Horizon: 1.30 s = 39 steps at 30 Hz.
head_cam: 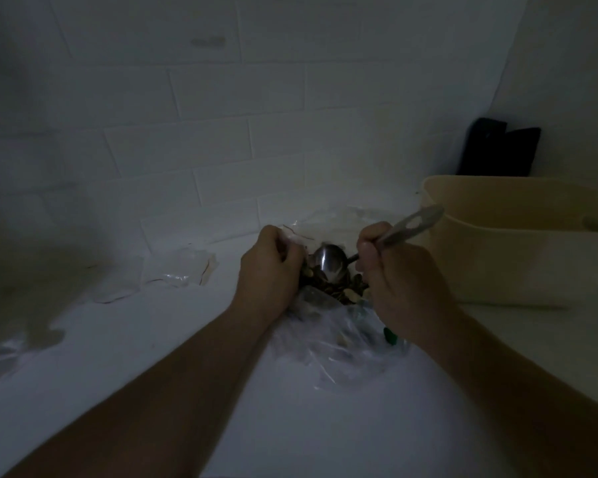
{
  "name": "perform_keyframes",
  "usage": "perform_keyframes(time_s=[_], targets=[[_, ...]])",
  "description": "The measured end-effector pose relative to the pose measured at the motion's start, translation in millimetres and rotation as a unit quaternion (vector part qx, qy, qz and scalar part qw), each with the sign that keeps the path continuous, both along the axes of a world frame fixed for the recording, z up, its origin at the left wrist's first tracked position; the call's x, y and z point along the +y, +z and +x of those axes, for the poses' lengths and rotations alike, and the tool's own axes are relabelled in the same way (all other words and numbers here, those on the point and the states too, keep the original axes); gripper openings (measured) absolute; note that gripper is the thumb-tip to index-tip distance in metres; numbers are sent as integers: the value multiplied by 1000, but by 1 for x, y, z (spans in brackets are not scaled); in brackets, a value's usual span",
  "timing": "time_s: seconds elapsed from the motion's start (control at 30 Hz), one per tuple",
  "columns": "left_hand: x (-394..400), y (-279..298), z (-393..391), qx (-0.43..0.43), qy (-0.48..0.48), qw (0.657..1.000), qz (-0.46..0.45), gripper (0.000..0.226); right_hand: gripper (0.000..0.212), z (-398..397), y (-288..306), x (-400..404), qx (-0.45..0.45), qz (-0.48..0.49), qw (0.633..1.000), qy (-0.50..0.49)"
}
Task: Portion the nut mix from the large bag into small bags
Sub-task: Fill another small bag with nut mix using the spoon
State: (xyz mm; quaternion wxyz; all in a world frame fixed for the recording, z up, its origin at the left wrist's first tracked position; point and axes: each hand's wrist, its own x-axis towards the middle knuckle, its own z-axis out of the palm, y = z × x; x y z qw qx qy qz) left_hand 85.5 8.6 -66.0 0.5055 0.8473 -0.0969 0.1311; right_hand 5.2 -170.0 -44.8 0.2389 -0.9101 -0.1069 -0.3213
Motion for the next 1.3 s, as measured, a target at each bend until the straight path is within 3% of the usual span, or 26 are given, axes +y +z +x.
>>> perform_keyframes(time_s=[0.13, 0.2, 0.3, 0.57, 0.73, 0.83, 1.0, 1.07, 1.2, 1.3], targets=[[-1, 2, 1, 3, 8, 1000, -20, 15, 40, 4, -3, -3, -8, 67, 998, -10], [-1, 2, 2, 10, 8, 1000, -25, 15, 46, 3, 0, -8, -52, -5, 998, -22], [-1, 1, 3, 10, 10, 1000, -13, 14, 37, -2, 12, -12, -104, -95, 988, -63], [-6, 1, -11, 11, 0, 999, 31, 22, 23, -16, 12, 16, -3, -74, 997, 17], [-18, 7, -17, 24, -2, 986, -165, 11, 28, -14, 3, 22, -5, 48, 999, 21], [-18, 14, -18, 54, -5, 972, -230, 14, 32, -6, 2, 13, 28, 188, 982, -10], [-6, 14, -12, 67, -60, 980, -176, 16, 27, -3, 4, 1, 85, 352, 931, -35], [1, 13, -8, 82, -74, 977, -184, 24, 29, -4, 7, -4, 74, 377, 923, -34], [14, 16, -4, 77, -107, 970, -205, 13, 29, -5, 12, -15, 38, 437, 899, -8], [17, 27, -4, 110, -156, 953, -234, 28, 26, -8, 16, -23, 17, 442, 897, -12]])
